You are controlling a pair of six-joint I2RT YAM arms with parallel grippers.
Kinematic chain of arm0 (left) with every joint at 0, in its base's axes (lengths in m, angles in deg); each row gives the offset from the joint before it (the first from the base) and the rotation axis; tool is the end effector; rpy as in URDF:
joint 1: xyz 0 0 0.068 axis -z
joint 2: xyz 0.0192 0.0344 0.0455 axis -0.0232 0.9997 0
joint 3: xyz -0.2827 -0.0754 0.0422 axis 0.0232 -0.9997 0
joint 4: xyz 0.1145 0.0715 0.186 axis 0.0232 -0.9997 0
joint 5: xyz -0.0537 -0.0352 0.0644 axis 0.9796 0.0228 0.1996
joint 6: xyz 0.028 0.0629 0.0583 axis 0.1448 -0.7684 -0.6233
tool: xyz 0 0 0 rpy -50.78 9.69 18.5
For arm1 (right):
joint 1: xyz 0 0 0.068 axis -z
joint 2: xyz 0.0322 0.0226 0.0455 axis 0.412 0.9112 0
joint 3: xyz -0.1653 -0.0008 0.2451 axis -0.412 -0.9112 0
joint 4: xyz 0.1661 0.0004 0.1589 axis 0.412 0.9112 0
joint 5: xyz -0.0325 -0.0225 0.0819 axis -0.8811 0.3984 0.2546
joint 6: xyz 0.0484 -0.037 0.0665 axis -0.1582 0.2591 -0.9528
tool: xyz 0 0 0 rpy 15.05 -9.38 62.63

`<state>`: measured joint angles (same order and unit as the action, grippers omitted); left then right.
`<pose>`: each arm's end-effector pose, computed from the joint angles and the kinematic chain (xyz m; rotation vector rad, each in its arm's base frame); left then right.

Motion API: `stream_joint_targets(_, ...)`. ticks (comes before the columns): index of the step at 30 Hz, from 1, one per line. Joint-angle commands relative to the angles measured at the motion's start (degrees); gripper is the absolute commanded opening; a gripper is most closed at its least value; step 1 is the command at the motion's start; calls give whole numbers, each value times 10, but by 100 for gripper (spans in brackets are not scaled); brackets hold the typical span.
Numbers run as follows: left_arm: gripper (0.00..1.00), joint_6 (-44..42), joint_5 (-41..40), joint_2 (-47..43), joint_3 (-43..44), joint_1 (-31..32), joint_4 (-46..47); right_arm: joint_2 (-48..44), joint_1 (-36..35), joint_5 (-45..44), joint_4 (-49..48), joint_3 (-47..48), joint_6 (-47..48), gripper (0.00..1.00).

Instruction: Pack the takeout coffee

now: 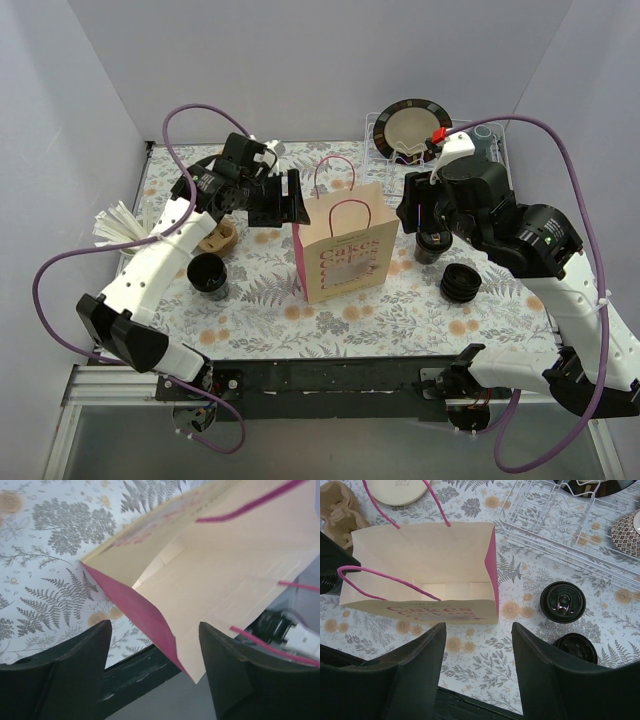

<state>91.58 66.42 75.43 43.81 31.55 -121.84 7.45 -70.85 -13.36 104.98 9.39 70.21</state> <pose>0.2301 -0.1596 0.3776 -0.6759 2.6499 -0.9510 0.1466 0.1084 0.4710 -0.2318 2.0143 0.3125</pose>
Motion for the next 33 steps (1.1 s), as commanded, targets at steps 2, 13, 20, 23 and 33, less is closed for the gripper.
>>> stream_joint_targets(2, 91, 74, -141, -55, 57, -3, 15, -5, -2, 5, -7, 11, -3, 63)
stream_joint_targets(13, 90, 231, -432, -6, 145, -44, -119, 7, -2, 18, 12, 33, 11, 62)
stream_joint_targets(20, 93, 30, -403, -1, 67, -123, -7, -5, -2, 43, 20, 19, 5, 61)
stream_joint_targets(23, 93, -91, -422, -13, 28, -133, 45, -7, -2, 71, 40, 22, -3, 61)
stream_joint_targets(33, 90, -16, -437, 81, 19, -154, 56, -9, -2, 104, 80, 12, -7, 59)
